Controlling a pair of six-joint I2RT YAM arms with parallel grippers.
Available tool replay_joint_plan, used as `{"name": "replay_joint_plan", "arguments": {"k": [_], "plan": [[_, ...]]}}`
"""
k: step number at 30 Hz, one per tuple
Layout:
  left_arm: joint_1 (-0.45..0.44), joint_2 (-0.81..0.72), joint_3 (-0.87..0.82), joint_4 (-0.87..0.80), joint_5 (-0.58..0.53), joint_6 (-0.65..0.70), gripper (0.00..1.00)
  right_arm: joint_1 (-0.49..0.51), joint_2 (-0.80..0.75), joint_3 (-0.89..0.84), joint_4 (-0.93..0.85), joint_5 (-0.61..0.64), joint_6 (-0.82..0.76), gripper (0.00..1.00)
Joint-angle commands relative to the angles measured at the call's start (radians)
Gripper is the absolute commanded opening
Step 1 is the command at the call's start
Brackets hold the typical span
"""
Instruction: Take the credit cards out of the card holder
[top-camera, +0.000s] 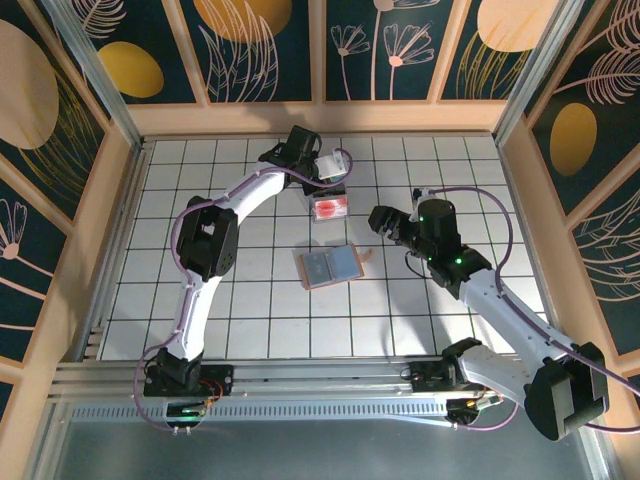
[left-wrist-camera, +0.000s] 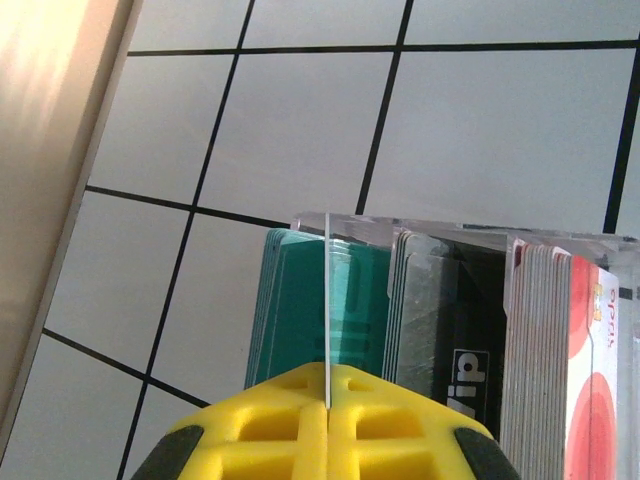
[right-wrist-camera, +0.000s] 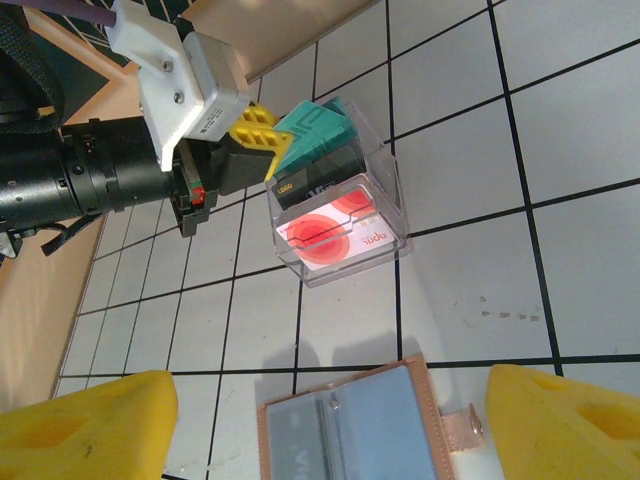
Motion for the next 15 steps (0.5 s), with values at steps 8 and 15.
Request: {"name": "replay_joint_plan", "arguments": {"k": [8,15], "plan": [[0.005,0.026,0.032,-0.06,-0.032,0.041,0.21,-0.01,-0.004,0.022,0.004,0.007,0.0,0.81],[0.005,0.019,0.057,-0.069,-0.039,0.026,0.34,-0.01,-0.004,0.02,0.017,-0.008,-0.003,0.81]]}}
